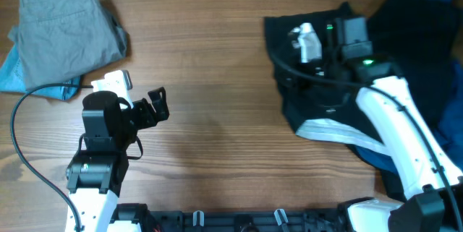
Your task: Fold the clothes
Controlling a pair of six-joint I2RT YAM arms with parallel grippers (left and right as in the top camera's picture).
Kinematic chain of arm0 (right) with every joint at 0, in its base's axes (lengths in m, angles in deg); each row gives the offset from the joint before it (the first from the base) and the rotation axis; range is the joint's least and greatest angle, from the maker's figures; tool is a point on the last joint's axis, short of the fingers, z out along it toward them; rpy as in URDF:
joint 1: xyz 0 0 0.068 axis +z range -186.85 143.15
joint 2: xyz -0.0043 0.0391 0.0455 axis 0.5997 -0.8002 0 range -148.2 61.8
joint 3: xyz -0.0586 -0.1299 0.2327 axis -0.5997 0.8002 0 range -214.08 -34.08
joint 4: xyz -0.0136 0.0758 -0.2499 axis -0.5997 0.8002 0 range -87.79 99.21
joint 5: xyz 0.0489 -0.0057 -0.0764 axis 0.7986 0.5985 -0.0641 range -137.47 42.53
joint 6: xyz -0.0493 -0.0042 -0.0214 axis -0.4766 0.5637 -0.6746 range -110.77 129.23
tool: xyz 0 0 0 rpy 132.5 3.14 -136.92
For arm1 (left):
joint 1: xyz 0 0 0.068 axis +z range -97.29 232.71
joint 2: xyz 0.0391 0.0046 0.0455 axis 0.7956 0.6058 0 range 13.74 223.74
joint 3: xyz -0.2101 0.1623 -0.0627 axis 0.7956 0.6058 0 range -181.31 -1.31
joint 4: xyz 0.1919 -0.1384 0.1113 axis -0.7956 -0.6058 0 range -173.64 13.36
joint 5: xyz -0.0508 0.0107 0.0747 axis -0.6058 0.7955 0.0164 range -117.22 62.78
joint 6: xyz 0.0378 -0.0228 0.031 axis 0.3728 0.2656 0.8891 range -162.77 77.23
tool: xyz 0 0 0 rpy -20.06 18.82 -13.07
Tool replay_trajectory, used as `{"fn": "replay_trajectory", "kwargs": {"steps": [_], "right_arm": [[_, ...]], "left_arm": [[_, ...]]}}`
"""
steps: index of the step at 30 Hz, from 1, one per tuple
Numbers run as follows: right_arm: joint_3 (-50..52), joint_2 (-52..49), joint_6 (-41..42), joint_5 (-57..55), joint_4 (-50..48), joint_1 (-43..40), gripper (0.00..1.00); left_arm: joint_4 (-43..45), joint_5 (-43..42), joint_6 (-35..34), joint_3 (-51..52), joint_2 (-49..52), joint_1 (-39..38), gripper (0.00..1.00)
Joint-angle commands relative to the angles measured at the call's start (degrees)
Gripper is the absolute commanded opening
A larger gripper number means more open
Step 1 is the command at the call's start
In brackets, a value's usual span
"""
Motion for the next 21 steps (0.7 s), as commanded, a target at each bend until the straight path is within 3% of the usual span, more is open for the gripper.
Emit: {"fn": "replay_trajectory", "kwargs": {"steps": [1,4,5,7,8,9,12,17,21], "right_arm": [[-0.2,0.2,8.5,2.6,-7.8,7.4,0.04],[-0.2,0.0,14.0,-5.4,-11.4,12.3,0.08],[-0.2,-0.5,14.5,-8.2,-12.1,14.2,0.20],[-0.2,-1.1,14.4,-9.5,-12.5,16.0,0.57],[-0.2,-1.7,13.9,-9.7,-12.6,17.1,0.86],[-0.2,-2.2,13.9,-11.5,-12.0,17.5,1.00],[-0.2,-2.5,14.1,-20.4,-8.5,16.9,1.00],[-0.2,-2.5,14.1,-34.9,2.2,10.3,1.00],[-0.2,-2.5,14.2,-34.6,6.4,2.9,1.00]], "left_arm": [[0.3,-0.9,-0.3,-1.1,1.3,0.4,1.00],[0.3,-0.9,-0.3,-1.1,2.6,0.4,1.00],[0.3,-0.9,-0.3,-1.1,3.2,0.4,1.00],[0.3,-0.9,-0.3,-1.1,4.2,0.4,1.00],[0.3,-0.9,-0.3,-1.1,4.7,0.4,1.00],[0.3,-1.0,-0.3,-1.1,5.3,0.4,1.00],[0.3,-4.5,-0.3,-1.1,6.2,0.4,1.00],[3.0,-24.3,-1.3,-1.1,7.0,0.4,1.00],[3.5,-25.0,-15.7,-1.1,10.8,0.4,1.00]]}}
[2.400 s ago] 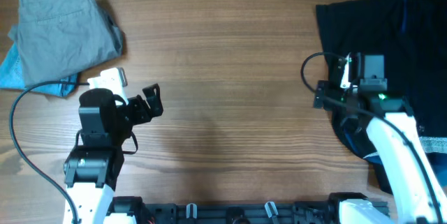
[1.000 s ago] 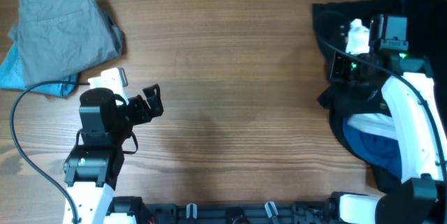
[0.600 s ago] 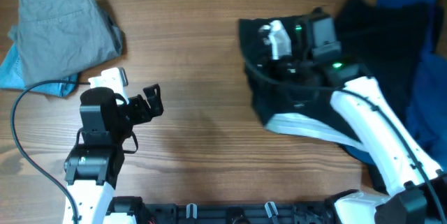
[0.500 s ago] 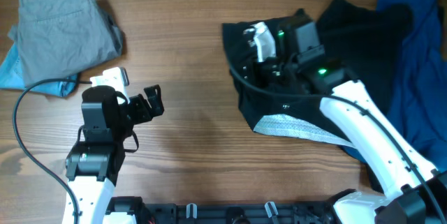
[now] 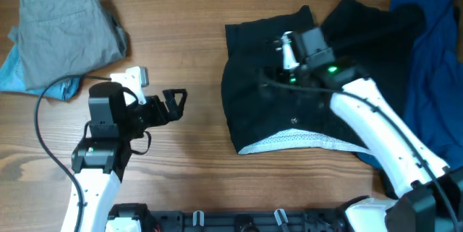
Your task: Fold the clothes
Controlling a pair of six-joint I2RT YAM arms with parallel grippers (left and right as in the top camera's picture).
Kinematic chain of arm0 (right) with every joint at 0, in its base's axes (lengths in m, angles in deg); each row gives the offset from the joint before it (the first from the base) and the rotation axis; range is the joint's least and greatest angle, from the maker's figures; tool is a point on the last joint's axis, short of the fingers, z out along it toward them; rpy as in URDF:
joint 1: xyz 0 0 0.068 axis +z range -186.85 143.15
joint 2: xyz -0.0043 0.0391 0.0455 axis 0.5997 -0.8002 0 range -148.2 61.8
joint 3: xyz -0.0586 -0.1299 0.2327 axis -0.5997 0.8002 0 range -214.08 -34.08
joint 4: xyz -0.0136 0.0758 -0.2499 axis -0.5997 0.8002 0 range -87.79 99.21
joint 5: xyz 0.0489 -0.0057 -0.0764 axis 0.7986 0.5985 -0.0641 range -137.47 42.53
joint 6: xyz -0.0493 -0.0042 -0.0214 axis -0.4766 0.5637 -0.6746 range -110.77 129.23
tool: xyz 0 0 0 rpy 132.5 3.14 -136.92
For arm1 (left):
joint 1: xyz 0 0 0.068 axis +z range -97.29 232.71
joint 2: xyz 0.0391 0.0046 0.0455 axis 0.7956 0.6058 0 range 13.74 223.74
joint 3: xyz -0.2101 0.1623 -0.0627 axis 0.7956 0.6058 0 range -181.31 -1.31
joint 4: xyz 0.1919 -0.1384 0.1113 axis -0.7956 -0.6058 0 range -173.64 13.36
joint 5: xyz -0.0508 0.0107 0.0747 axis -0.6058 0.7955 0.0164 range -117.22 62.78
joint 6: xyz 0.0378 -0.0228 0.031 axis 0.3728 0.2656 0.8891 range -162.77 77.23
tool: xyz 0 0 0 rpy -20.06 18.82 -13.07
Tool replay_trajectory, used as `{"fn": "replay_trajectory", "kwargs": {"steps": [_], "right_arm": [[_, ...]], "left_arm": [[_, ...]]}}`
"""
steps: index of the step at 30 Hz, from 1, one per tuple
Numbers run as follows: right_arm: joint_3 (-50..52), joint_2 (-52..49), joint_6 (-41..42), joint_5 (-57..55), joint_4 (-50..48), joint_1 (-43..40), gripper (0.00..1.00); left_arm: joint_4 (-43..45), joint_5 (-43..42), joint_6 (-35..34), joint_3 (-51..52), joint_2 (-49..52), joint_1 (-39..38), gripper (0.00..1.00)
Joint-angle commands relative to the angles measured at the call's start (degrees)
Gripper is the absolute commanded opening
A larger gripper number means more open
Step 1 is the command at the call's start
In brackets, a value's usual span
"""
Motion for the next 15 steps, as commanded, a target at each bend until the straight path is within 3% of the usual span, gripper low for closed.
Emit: {"fn": "replay_trajectory", "kwargs": {"steps": [1,10,15], "right_arm": [[-0.2,-0.3,0.4,-2.3,2.5,-5.9,1.00],[-0.2,-0.3,0.4,0.3,6.0,-13.1,1.00],[-0.2,-0.3,0.4,0.3,6.3,-13.1,1.00]], "left_arm": [[0.2,-6.2,-13.6,-1.0,5.1,0.1,1.00],[8.9,-10.4,-27.1,-1.0,26.1,-14.5,1.00],[15.9,-9.6,-42.2,-1.0,37.4,-24.0,0.99]]}}
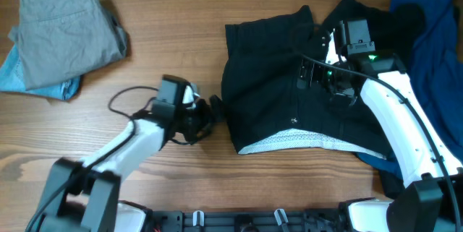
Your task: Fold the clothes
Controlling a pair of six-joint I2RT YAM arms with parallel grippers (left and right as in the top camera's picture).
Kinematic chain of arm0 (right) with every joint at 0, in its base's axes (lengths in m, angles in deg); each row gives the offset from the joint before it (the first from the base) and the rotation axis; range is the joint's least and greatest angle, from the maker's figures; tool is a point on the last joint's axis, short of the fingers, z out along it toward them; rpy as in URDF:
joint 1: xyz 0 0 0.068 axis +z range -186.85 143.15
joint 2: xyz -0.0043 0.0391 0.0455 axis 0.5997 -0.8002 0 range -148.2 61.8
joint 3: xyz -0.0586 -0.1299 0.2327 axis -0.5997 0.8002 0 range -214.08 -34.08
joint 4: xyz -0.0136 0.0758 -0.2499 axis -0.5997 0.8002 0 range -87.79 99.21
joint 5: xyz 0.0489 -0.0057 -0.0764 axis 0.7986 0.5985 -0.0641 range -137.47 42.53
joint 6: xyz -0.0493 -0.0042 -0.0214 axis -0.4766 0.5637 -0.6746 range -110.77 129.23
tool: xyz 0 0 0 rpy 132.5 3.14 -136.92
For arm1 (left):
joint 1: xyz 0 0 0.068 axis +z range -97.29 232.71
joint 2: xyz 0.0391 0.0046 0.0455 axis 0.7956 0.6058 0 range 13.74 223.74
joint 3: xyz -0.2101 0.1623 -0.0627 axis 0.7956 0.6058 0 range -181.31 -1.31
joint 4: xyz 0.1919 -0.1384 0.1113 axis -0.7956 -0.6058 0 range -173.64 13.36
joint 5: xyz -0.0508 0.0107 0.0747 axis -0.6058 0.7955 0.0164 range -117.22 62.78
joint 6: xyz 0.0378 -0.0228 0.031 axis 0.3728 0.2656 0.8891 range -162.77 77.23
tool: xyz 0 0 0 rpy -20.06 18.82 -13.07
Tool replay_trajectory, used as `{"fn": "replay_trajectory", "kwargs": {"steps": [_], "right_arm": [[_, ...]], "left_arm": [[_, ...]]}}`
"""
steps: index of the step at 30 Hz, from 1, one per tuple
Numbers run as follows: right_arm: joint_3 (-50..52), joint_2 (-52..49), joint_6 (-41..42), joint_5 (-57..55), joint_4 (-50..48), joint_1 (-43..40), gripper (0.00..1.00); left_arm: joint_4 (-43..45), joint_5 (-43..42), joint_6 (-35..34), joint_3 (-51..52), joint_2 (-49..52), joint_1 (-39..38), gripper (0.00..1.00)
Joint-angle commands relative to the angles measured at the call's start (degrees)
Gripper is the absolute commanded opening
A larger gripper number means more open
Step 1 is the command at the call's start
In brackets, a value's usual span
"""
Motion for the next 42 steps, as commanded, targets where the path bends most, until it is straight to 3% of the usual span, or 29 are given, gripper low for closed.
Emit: {"fn": "replay_trajectory", "kwargs": {"steps": [1,2,3,6,9,12,14,17,20,25,35,42], "right_arm": [[-0.2,-0.3,0.3,0.6,0.0,-0.1,1.00],[-0.2,-0.3,0.4,0.6,0.0,-0.1,1.00],[-0.2,-0.3,0.4,0.6,0.1,-0.1,1.00],[-0.2,-0.3,0.3,0.6,-0.3,-0.1,1.00],[-0.2,-0.3,0.2,0.3,-3.9,-0.1,1.00],[-0.2,-0.3,0.2,0.4,-10.8,-0.1,1.00],[-0.2,-0.3,0.2,0.7,-15.1,-0.1,0.99],[-0.2,-1.3,0.2,4.3,-23.5,0.0,0.89],[-0.2,-5.0,-1.5,10.9,-31.6,1.2,0.84],[-0.2,-15.7,-5.2,15.2,-41.4,5.5,0.85],[-0.2,-35.2,-6.2,11.9,-72.5,9.8,0.93],[-0.2,-40.4,-5.6,10.1,-83.2,9.8,0.92]], "left_arm": [[5.3,-0.2,-13.0,-0.8,7.2,-6.0,0.98],[7.1,-0.2,-14.3,-0.8,8.7,-7.3,0.97],[10.0,-0.2,-15.5,-0.8,10.7,-9.3,0.89],[12.4,-0.2,-15.6,-0.8,12.3,-11.6,0.04],[8.7,-4.0,-10.0,-0.8,11.5,-9.0,0.04],[-3.3,-7.3,-0.6,-0.8,8.0,0.0,0.04],[-11.3,-5.0,6.9,-0.8,5.5,6.4,0.04],[-21.9,2.1,18.4,-1.1,1.9,19.6,0.04],[-24.7,5.0,24.4,-1.3,0.8,31.2,0.04],[-24.2,5.1,24.4,-1.3,0.8,38.9,0.04],[-24.2,5.3,24.4,-1.2,0.8,38.5,0.06],[-24.3,5.3,24.4,-1.2,0.8,38.5,0.07]]}}
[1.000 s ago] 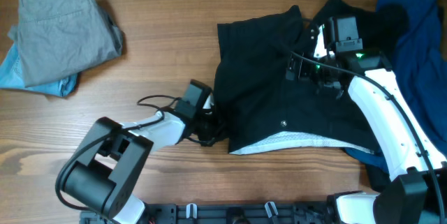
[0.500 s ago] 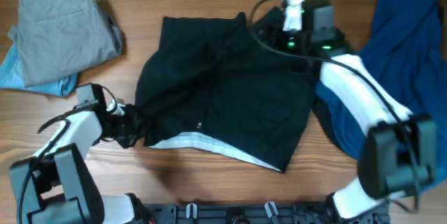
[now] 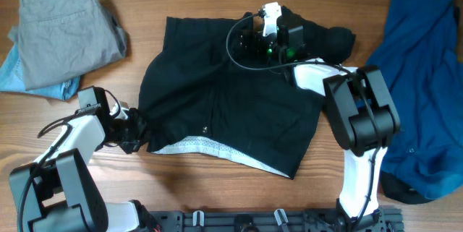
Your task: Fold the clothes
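Observation:
Black shorts [image 3: 217,109] lie spread across the middle of the wooden table [image 3: 217,203], with a white-lined hem [image 3: 210,147] along the near edge. My left gripper [image 3: 136,135] sits at the shorts' near left corner and looks shut on the cloth there. My right gripper [image 3: 247,45] reaches in from the right onto the far edge of the shorts, near the waistband. It appears shut on the fabric, though its dark fingers are hard to tell from the black cloth.
Folded grey trousers [image 3: 69,26] rest on a light blue garment [image 3: 14,76] at the far left corner. A crumpled blue shirt [image 3: 427,87] covers the right side of the table, and the right arm's cable [image 3: 233,35] loops over the shorts.
The black shorts have shifted left and lie more spread out. My left gripper has moved from their left edge to the near left. My right gripper has moved from mid-cloth to the far edge.
The black shorts lay bunched at the far right under my right gripper while the left gripper stood open and apart. Then the shorts were nearer the middle. Then my left gripper was at their left edge. Now they are spread across the centre between both grippers.

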Controlling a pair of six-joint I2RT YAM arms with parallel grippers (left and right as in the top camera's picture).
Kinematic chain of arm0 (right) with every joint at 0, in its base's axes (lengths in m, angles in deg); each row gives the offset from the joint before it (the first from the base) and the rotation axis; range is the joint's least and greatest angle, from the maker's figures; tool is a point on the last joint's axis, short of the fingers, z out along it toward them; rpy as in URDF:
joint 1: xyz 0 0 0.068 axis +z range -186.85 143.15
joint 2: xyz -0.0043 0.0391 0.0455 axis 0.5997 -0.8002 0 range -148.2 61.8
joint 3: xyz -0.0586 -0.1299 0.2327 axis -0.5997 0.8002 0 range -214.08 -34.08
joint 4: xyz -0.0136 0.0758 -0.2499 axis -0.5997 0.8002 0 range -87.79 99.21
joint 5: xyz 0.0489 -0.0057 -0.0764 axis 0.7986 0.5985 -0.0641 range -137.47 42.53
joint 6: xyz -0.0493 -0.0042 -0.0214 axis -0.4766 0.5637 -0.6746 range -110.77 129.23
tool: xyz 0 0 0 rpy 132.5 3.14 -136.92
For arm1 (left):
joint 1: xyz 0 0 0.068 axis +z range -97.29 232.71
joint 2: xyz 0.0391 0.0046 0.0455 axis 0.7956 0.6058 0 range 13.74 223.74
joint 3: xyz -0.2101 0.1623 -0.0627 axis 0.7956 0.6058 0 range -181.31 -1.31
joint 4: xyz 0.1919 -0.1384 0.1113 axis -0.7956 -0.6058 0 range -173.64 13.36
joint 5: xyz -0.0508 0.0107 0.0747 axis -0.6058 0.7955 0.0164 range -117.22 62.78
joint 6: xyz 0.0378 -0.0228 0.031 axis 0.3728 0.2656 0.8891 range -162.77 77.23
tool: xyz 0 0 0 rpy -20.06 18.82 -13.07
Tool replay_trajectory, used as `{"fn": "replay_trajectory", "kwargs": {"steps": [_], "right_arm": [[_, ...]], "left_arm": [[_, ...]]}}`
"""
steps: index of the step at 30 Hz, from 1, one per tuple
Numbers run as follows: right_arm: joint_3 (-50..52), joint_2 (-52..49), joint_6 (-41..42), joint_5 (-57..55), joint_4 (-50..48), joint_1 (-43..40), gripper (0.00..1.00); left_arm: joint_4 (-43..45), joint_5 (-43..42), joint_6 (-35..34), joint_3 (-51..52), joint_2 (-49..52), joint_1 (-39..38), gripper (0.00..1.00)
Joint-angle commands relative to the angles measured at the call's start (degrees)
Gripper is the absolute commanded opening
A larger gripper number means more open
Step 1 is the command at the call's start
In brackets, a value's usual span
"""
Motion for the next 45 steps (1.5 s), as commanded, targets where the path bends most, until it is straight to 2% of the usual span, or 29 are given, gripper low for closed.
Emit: {"fn": "replay_trajectory", "kwargs": {"steps": [1,3,6,9,10,11,20,24,27,28,29,30,32,34,42,45], "right_arm": [[-0.4,-2.6,-0.1,-1.0,-1.9,0.2,0.89],[-0.4,-2.6,-0.2,-1.0,-2.0,0.2,0.81],[-0.4,-2.6,-0.1,-1.0,-2.6,0.2,0.51],[-0.4,-2.6,-0.1,-0.9,-3.1,0.2,0.34],[-0.4,-2.6,-0.1,-0.9,-3.1,0.2,0.25],[-0.4,-2.6,-0.1,-0.9,-3.1,0.2,0.05],[-1.8,-1.1,-0.1,-1.0,-1.4,-1.2,0.04],[-5.1,2.6,2.7,-0.9,8.0,-3.1,0.04],[-8.3,3.6,3.4,-0.6,17.2,-3.1,0.05],[-8.9,3.6,4.9,0.2,19.6,-2.7,0.25],[-8.9,3.6,6.1,2.5,20.9,-2.3,0.71],[-8.9,3.6,6.3,5.7,21.3,-2.0,0.99],[-8.9,3.4,9.1,9.2,20.2,-1.7,1.00],[-8.9,3.1,11.8,8.1,17.2,-1.1,0.99],[-8.9,-1.8,12.0,-13.6,13.6,4.8,0.95],[-8.9,-5.7,13.0,-14.1,7.8,5.4,0.90]], "left_arm": [[0.1,1.3,1.2,0.1,-0.8,0.0,0.07],[0.2,1.3,1.1,0.1,-0.8,0.0,0.08],[0.2,1.3,1.1,0.1,-0.8,0.0,0.08],[0.1,1.3,1.1,0.1,-0.8,0.0,0.09],[0.1,1.3,1.1,0.1,-0.8,0.0,0.09],[0.1,1.3,1.1,0.1,-0.8,0.0,0.09],[0.2,3.4,1.1,0.1,-0.8,0.0,0.08],[0.2,5.4,1.1,0.1,-0.8,0.0,0.08],[0.7,5.4,1.1,0.1,-0.8,0.0,0.08],[0.9,5.4,1.1,0.1,-0.8,0.0,0.08],[1.0,5.4,1.1,0.1,-0.8,0.0,0.08],[1.0,5.4,1.1,0.1,-0.8,0.0,0.08],[1.0,5.4,1.1,0.1,-0.8,0.0,0.08],[1.0,5.4,1.1,0.1,-0.8,0.0,0.08],[0.8,5.3,1.1,0.1,-0.8,0.0,0.08],[0.6,5.3,1.1,0.1,-0.8,0.0,0.09]]}}
